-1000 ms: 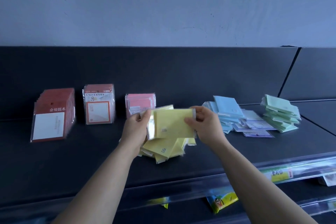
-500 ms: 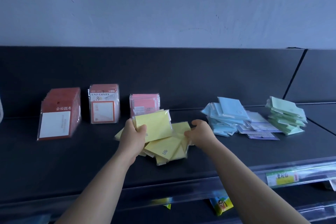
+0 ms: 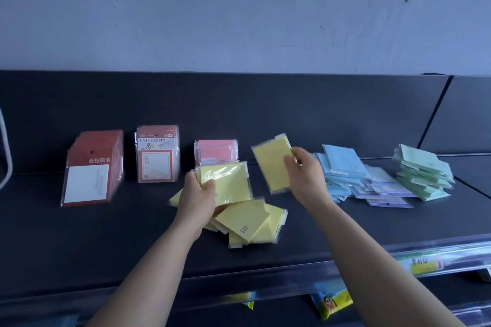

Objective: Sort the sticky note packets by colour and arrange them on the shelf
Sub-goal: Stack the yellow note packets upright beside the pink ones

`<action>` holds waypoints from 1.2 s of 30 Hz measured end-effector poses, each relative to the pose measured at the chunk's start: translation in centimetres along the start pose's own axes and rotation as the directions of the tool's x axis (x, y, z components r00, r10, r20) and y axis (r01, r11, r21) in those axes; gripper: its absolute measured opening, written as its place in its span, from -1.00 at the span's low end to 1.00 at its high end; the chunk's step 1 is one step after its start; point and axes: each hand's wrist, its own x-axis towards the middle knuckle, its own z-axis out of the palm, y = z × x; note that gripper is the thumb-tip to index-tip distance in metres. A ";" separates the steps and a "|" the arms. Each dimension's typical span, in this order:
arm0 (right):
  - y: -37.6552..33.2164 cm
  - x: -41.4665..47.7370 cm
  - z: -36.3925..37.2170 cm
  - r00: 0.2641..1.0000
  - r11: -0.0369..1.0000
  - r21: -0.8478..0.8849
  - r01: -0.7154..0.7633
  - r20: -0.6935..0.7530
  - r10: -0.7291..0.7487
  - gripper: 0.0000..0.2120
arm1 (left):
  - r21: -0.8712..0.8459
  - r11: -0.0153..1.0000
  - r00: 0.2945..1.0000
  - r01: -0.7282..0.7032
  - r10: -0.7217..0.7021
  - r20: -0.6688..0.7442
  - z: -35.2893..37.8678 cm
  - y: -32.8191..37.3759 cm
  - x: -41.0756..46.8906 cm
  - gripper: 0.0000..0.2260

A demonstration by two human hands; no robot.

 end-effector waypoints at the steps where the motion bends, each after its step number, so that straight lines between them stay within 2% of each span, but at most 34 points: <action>1: -0.4 0.1 -0.5 0.997 0.998 0.019 0.059 0.053 -0.060 -0.84 | -0.025 1.000 1.000 -0.005 0.005 0.014 0.1 0.2 0.0 -0.91; 3: -0.8 0.1 -1.1 0.965 0.990 -0.006 0.139 0.225 -0.134 -0.86 | -0.029 0.999 0.998 -0.027 0.028 0.048 0.4 0.6 -0.1 -0.84; 5: -0.7 -0.1 -0.9 0.929 0.980 -0.093 0.178 0.344 -0.136 -0.83 | -0.014 0.999 0.992 -0.052 0.053 0.115 0.7 0.9 -0.1 -0.75; 7: -0.5 -0.2 -0.3 0.927 0.978 -0.109 0.179 0.353 -0.130 -0.79 | -0.022 0.997 0.983 -0.067 0.070 0.169 1.1 1.5 -0.5 -0.80; 11: -0.4 -0.3 0.7 0.953 0.985 -0.054 0.163 0.266 -0.143 -0.76 | 0.055 0.992 0.947 -0.113 0.091 0.308 1.9 1.6 -0.7 -0.74; 13: 0.0 -0.3 0.8 0.971 0.990 -0.078 0.118 0.218 -0.098 -0.56 | 0.091 0.989 0.947 -0.121 0.087 0.309 2.1 1.4 -0.5 -0.68; 15: 0.9 -0.3 0.7 0.966 0.995 -0.101 0.004 0.256 0.022 -0.34 | 0.101 0.989 0.958 -0.105 0.074 0.277 2.0 1.2 -0.4 -0.64; 16: 1.5 -0.2 0.7 0.949 0.995 -0.073 -0.070 0.301 0.089 -0.33 | 0.097 0.991 0.962 -0.097 0.068 0.265 2.1 1.1 -0.4 -0.55; 19: 2.7 -0.3 0.9 0.891 0.974 0.100 -0.204 0.431 0.143 -0.73 | 0.074 0.993 0.956 -0.097 0.073 0.285 2.6 1.2 -0.3 -0.45; 21: 2.9 -0.1 1.0 0.895 0.978 0.107 -0.180 0.430 0.118 -0.83 | 0.102 0.990 0.951 -0.102 0.067 0.303 3.1 1.6 -0.1 -0.53; 24: 2.8 1.1 1.0 0.918 0.987 0.092 -0.135 0.386 0.089 -0.82 | 0.162 0.982 0.952 -0.096 0.043 0.303 3.9 2.4 0.8 -0.75; 27: 3.7 2.6 1.1 0.943 0.992 0.045 -0.117 0.317 0.097 -0.81 | 0.265 0.956 0.951 -0.125 0.039 0.307 5.1 3.3 2.0 -0.61; 29: 4.3 3.6 1.1 0.952 0.992 0.031 -0.123 0.286 0.109 -0.82 | 0.306 0.942 0.956 -0.139 0.046 0.290 6.2 4.0 2.8 -0.58; 33: 5.2 5.1 0.8 0.966 0.989 -0.026 -0.145 0.210 0.148 -0.80 | 0.361 0.928 0.958 -0.094 -0.015 0.286 8.7 4.3 4.9 -0.59; 36: 6.4 6.4 0.1 0.978 0.986 -0.062 -0.153 0.133 0.160 -0.74 | 0.441 0.893 0.956 -0.094 -0.043 0.291 10.7 3.9 6.1 -0.69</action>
